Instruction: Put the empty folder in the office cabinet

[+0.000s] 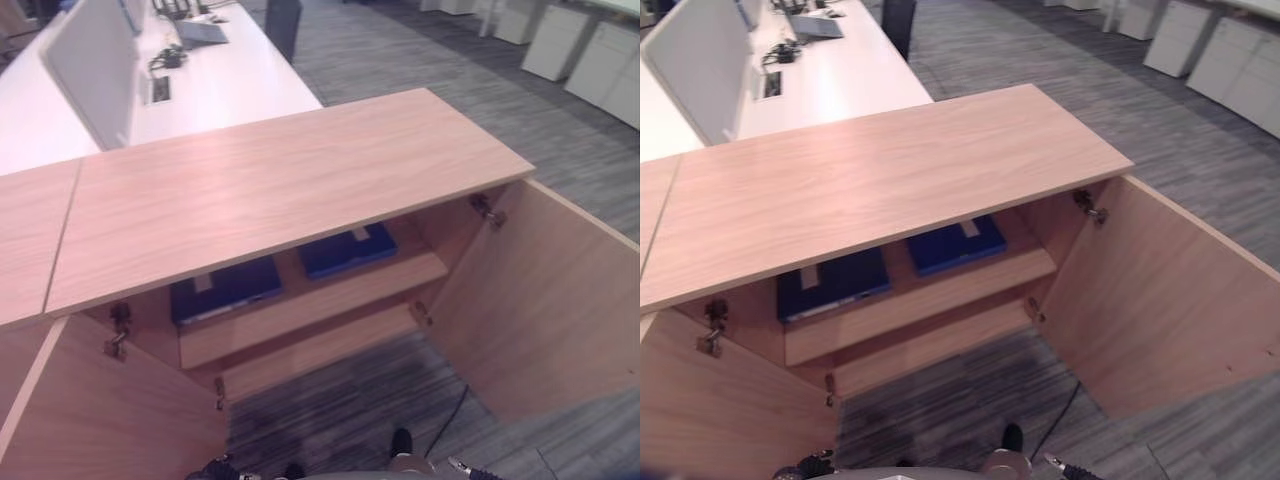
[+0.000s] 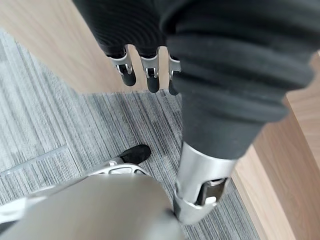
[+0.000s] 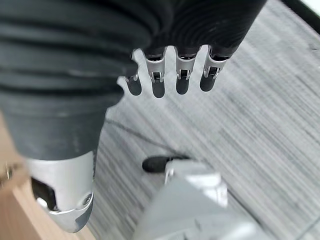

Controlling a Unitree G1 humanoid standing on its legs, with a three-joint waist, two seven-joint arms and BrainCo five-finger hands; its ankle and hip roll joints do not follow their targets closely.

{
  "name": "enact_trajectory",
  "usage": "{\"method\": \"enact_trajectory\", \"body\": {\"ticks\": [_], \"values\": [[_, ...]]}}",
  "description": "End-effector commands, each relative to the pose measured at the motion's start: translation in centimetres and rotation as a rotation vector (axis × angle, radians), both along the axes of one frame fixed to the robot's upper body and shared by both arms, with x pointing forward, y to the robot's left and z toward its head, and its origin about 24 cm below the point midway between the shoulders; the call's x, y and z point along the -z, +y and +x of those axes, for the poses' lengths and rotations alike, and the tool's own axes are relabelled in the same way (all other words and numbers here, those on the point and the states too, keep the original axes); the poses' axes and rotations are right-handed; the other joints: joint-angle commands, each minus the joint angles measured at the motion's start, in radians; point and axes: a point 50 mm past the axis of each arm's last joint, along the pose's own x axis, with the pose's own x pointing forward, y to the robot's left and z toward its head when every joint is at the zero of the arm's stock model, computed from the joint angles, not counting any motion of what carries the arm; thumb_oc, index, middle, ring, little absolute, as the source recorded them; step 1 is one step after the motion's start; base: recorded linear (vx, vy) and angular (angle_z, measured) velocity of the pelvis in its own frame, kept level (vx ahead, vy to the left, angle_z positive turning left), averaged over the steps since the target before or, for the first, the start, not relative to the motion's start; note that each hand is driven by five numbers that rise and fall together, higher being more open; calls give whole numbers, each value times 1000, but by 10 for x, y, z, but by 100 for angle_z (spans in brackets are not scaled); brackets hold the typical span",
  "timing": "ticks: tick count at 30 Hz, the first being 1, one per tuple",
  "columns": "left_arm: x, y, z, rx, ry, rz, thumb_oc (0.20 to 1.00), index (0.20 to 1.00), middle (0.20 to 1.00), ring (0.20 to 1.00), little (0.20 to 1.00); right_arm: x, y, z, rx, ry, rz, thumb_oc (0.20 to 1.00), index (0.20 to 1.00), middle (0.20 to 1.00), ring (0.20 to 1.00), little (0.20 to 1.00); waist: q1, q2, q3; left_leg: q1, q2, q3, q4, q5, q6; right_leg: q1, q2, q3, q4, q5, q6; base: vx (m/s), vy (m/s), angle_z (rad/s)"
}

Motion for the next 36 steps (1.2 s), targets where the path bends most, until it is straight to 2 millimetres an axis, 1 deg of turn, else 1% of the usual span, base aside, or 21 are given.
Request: {"method": "enact_trajectory", "body": {"ticks": [1,5,6,7,10,12,13,14,15,16,17,18,19,22,24,25,27,28,29,30,36], "values": [[2,9,-20,-22,84,44,1000,1000,1000,1000,1000,-10,-26,1,76,-67,-83,1000,1000,1000,1000,1000,4,56,-5,-14,0,-70,3,-94,25,-46,-73,-18,192,-196,22,-110,-65,-48],[1,17,-25,-48,90,55,1000,1000,1000,1000,1000,-13,-40,-13,141,-60,-112,1000,1000,1000,1000,1000,11,52,-43,-46,20,-50,3,-84,25,-3,-148,19,237,-187,30,-45,-110,-35],[0,18,-26,-52,90,56,1000,1000,1000,1000,1000,-14,-42,-16,144,-57,-117,1000,1000,1000,1000,1000,12,47,-52,-50,21,-46,3,-83,24,3,-159,28,234,-174,36,-48,-251,-56],[-1,22,-24,-59,80,66,1000,1000,1000,1000,1000,-17,-48,-18,164,-63,-133,1000,1000,1000,1000,1000,8,27,-69,-72,22,-32,3,-59,21,17,-172,47,195,-125,38,-44,-275,-49],[-2,24,-18,-61,62,76,1000,1000,1000,1000,1000,-21,-55,-14,183,-86,-155,1000,1000,1000,1000,1000,5,11,-76,-77,32,-28,3,-53,10,33,-150,93,136,-118,52,7,-239,-24],[-5,28,-12,-66,37,89,1000,1000,1000,1000,1000,-29,-68,-7,165,-117,-202,1000,1000,1000,1000,1000,6,-12,-89,-70,57,-25,3,-41,-14,61,-95,138,49,-168,67,80,-291,-38],[-5,28,-12,-66,37,89,1000,1000,1000,1000,1000,-29,-68,-7,165,-117,-202,1000,1000,1000,1000,1000,6,-12,-89,-70,57,-25,3,-41,-14,60,-95,138,49,-167,67,115,-392,-54],[-6,29,-9,-75,21,89,1000,1000,1000,1000,1000,-41,-82,6,104,-171,-272,1000,1000,1000,1000,1000,-1,-21,-91,-58,102,-24,8,-26,-41,73,-48,154,23,-194,58,79,-284,-40],[-6,29,-9,-75,21,89,1000,1000,1000,1000,1000,-41,-82,6,104,-171,-273,1000,1000,1000,1000,1000,-1,-20,-91,-57,103,-24,7,-25,-42,74,-47,154,22,-194,57,131,-470,-36],[-5,26,-8,-68,12,82,1000,1000,1000,1000,1000,-53,-92,20,40,-218,-332,1000,1000,1000,1000,1000,-8,-21,-91,-51,135,-21,12,-16,-58,78,-18,156,12,-212,45,53,-193,-14],[-5,26,-8,-68,13,81,1000,1000,1000,1000,1000,-53,-92,20,40,-217,-333,1000,1000,1000,1000,1000,-8,-20,-91,-51,137,-21,11,-16,-59,79,-16,156,12,-213,44,88,-390,-8],[-5,21,-4,-50,1,74,1000,1000,1000,1000,1000,-64,-107,23,26,-221,-393,1000,1000,1000,1000,1000,-13,-16,-87,-51,170,-22,19,-2,-77,85,17,153,9,-237,30,36,-209,-12],[-4,21,-3,-51,0,73,1000,1000,1000,1000,1000,-65,-108,24,26,-222,-394,1000,1000,1000,1000,1000,-14,-14,-86,-52,173,-22,20,-2,-78,85,20,153,9,-238,28,45,-280,-7],[-4,13,6,-27,-22,55,1000,1000,1000,1000,1000,-82,-127,35,1,-245,-477,1000,1000,1000,1000,1000,-24,0,-79,-56,236,-16,43,21,-108,88,70,145,18,-273,3,39,-232,-4],[-4,7,13,-7,-42,44,1000,1000,1000,1000,1000,-105,-143,52,-38,-302,-570,1000,1000,1000,1000,1000,-35,10,-68,-57,287,-7,96,22,-124,106,113,138,20,-302,-22,61,-285,-2],[-5,7,13,-7,-42,44,1000,1000,1000,1000,1000,-105,-143,52,-38,-302,-570,1000,1000,1000,1000,1000,-35,11,-70,-60,287,-7,96,24,-125,103,113,138,19,-299,-24,58,-236,0],[-4,4,15,-13,-53,35,1000,1000,1000,1000,1000,-127,-155,71,-81,-358,-645,1000,1000,1000,1000,1000,-35,15,-56,-63,309,-9,156,10,-126,114,134,141,26,-317,-40,25,-167,-8],[-5,1,19,-13,-70,29,1000,1000,1000,1000,1000,-144,-159,91,-114,-413,-690,1000,1000,1000,1000,1000,-20,13,-41,-80,295,-58,214,-4,-116,113,144,157,26,-320,-50,-8,-117,-19],[-5,1,19,-13,-71,29,1000,1000,1000,1000,1000,-144,-159,91,-114,-414,-690,1000,1000,1000,1000,1000,-21,13,-42,-85,294,-59,215,-2,-115,109,143,157,26,-318,-50,-34,-120,-36],[-4,-2,20,-2,-76,25,1000,1000,1000,1000,1000,-161,-162,108,-128,-483,-725,1000,1000,1000,1000,1000,-6,6,-29,-122,236,-153,262,-39,-98,114,148,167,25,-325,-57,-32,-55,-52],[-3,0,14,43,-42,41,1000,1000,1000,1000,1000,-197,-174,124,-191,-548,-831,1000,1000,1000,1000,1000,-17,7,-44,-112,211,-124,210,-48,-91,120,160,155,2,-318,-63,5,8,-9]]}}
